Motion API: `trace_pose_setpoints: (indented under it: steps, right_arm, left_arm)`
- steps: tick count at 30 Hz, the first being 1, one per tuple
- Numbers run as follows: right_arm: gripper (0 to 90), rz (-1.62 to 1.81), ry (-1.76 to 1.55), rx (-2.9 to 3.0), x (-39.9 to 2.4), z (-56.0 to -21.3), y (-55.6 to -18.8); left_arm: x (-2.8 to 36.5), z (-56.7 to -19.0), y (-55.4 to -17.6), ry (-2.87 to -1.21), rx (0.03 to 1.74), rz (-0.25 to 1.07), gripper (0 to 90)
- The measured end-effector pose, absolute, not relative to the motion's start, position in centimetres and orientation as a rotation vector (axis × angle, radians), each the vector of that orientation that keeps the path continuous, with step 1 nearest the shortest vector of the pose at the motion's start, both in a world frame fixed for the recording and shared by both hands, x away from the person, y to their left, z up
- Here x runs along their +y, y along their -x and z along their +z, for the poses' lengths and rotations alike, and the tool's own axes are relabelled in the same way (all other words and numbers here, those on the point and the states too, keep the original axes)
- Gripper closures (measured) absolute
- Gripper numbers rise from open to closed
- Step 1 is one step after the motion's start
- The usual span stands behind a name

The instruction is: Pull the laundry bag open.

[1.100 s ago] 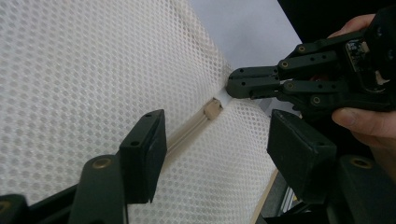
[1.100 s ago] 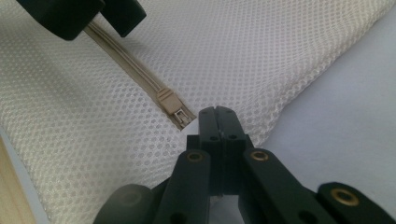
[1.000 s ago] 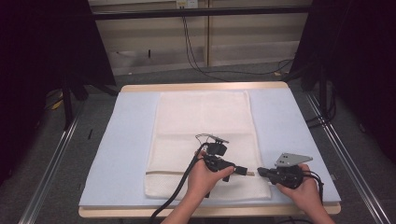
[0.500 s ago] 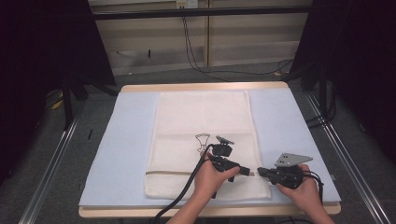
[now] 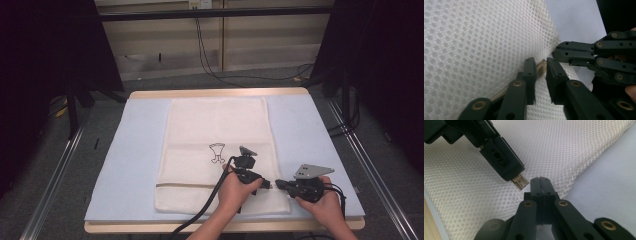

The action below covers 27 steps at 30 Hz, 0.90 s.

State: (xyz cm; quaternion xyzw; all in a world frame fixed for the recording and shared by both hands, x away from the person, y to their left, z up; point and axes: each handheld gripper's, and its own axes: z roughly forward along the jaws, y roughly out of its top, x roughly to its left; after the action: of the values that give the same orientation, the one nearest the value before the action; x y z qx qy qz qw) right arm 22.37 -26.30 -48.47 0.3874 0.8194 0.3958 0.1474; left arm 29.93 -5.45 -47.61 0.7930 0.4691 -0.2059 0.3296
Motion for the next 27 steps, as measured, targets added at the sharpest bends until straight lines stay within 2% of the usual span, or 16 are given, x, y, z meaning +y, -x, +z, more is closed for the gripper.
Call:
trace_pose_setpoints:
  steps: [1, 6, 16, 27]
  right_arm:
    - [90.0, 1.139, -1.117, 2.358, -26.3, -48.5, -22.4]
    - [90.0, 1.122, -1.099, 2.365, -26.2, -48.4, -22.3]
    - [90.0, 1.107, -1.069, 2.376, -26.2, -48.4, -22.2]
    - [90.0, 1.102, -1.074, 2.375, -26.3, -48.4, -22.3]
  left_arm:
    - [-5.4, -47.6, -29.9, -2.08, 1.24, -0.543, 83.0]
    - [-5.2, -47.3, -30.2, -2.063, 1.236, -0.596, 87.4]
    - [-3.9, -47.3, -30.4, -2.01, 1.287, -0.65, 87.6]
    - [-0.9, -46.6, -30.9, -2.003, 1.301, -0.629, 87.7]
